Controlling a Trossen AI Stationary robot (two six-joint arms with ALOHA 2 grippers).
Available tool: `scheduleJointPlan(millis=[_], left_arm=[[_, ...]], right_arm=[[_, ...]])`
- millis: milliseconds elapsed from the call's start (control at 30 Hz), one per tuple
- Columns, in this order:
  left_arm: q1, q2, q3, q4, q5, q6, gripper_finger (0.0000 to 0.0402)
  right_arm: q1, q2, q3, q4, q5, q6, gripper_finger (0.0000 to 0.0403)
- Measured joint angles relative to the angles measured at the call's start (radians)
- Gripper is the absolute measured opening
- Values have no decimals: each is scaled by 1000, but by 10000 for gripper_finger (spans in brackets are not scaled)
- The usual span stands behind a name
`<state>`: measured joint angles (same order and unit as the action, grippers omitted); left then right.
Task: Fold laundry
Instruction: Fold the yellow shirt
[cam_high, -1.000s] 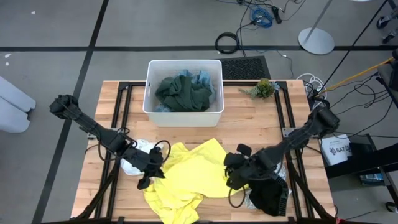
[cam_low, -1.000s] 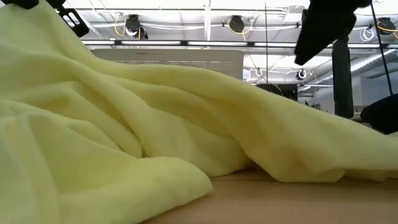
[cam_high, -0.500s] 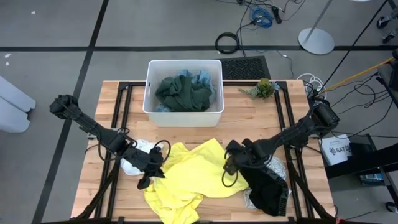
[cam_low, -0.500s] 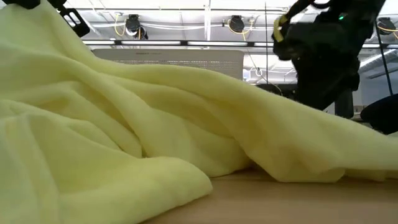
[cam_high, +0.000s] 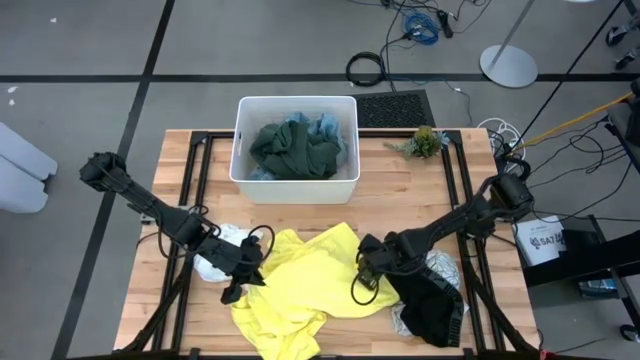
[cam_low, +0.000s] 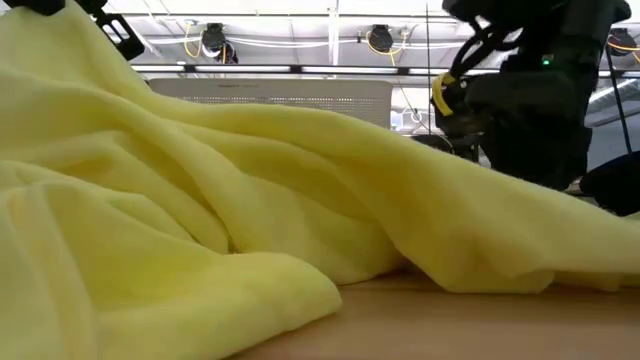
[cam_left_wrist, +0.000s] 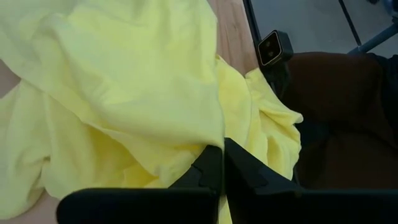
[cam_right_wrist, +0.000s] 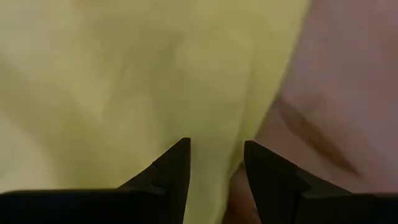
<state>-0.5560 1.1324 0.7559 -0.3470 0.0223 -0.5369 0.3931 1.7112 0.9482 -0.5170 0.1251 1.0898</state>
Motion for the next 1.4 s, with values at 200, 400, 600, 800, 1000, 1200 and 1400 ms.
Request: scheduleJointPlan(millis=[200, 400, 600, 800, 1000, 1200, 1400], left_arm=[[0, 0, 0, -1, 0, 0, 13], [0, 0, 0, -1, 0, 0, 13], [0, 0, 0, 5, 1, 37, 13], [-4, -6, 60, 84, 52, 142, 13], [-38, -11, 244, 52, 60, 312, 13], [-54, -40, 456, 53, 40, 434, 13], [-53, -82, 623, 51, -96, 475, 13]], right_arm=[[-12, 35, 4, 43, -60, -82, 123], [-34, 26, 36, -7, 11, -184, 12], [-35, -2, 208, -196, 196, -222, 2], [26, -7, 506, -401, 395, -345, 0], [83, -7, 839, -513, 544, -522, 0], [127, -8, 1132, -520, 667, -727, 0], [151, -8, 1337, -467, 831, -921, 0]])
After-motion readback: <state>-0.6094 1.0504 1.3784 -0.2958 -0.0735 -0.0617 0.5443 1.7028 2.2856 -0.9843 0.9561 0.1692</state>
